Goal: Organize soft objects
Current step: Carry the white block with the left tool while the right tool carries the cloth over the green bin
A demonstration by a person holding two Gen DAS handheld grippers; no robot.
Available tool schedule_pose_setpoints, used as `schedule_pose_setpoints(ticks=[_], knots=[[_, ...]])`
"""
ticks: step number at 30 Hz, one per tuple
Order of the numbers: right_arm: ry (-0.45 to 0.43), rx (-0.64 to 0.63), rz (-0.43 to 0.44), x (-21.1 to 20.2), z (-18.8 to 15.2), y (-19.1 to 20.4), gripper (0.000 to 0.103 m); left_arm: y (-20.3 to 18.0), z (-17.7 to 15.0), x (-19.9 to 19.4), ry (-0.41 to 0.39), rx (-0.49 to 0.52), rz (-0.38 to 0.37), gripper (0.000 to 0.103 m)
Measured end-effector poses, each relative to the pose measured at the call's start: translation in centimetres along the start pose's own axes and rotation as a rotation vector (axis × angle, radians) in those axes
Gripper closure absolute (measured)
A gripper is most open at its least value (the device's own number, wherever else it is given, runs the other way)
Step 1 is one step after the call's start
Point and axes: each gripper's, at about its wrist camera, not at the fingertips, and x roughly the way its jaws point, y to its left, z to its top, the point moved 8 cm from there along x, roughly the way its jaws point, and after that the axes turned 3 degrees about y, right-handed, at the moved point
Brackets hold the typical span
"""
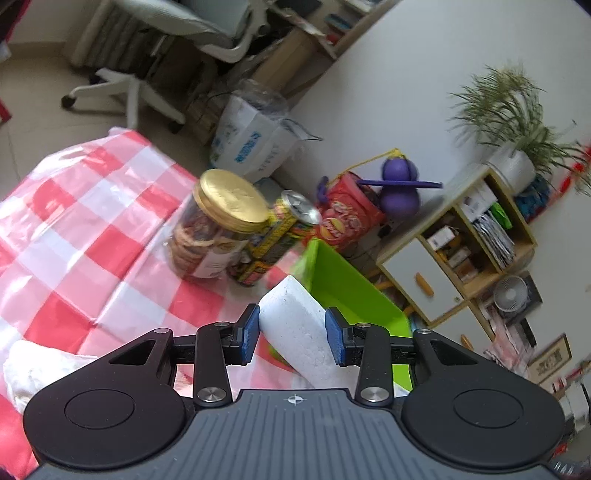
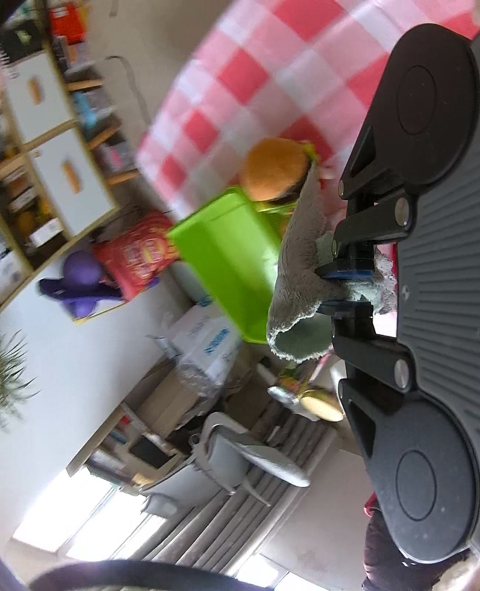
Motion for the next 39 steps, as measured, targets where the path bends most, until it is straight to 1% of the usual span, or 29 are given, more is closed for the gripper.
schedule_pose_setpoints(ticks=[4, 6, 8, 11, 15, 19, 24, 26, 30, 34, 39], knots=[[-0.052, -0.019, 0.019, -0.8, 2.2, 1.2, 0.103, -1.6, -0.1, 0.5, -0.009, 0.061, 0.016, 0.064], [-0.065, -0.026, 0.017, -0.4, 3.2, 1.5, 0.103, -2.4, -0.1, 1.3, -0.001, 0.083, 0.021, 0.064], [-0.084, -0.046, 0.013, 0.5, 4.4, 1.8, 0.103, -3.5, 0.3, 2.1, -0.01, 0.115, 0.024, 0.064], [-0.085, -0.062, 0.026, 2.5, 5.9, 1.8, 0.103, -5.1, 0.9, 3.7, -0.028, 0.169, 0.023, 0.064], [-0.073, -0.048, 0.042, 6.1, 7.2, 0.6, 0.103, -6.9, 1.0, 6.6, -0.037, 0.256, 0.018, 0.064], [-0.036, -0.035, 0.043, 9.6, 8.0, -0.9, 0.103, -7.4, 0.5, 9.7, -0.032, 0.304, 0.015, 0.063], [0.009, -0.043, 0.067, 12.9, 8.2, -2.2, 0.103, -6.8, -0.4, 13.1, 0.005, 0.345, 0.037, 0.063], [0.034, -0.047, 0.054, 14.1, 7.8, -2.9, 0.103, -6.7, -1.0, 14.2, 0.029, 0.349, 0.031, 0.062], [0.065, -0.028, 0.027, 15.5, 7.3, -4.5, 0.103, -6.5, -1.9, 15.5, 0.057, 0.377, 0.051, 0.062], [0.079, -0.004, 0.016, 16.0, 7.0, -5.5, 0.103, -6.8, -2.4, 16.2, 0.051, 0.432, 0.074, 0.062], [0.096, -0.006, 0.011, 16.2, 6.7, -5.5, 0.102, -7.1, -2.5, 16.8, 0.045, 0.443, 0.091, 0.061]])
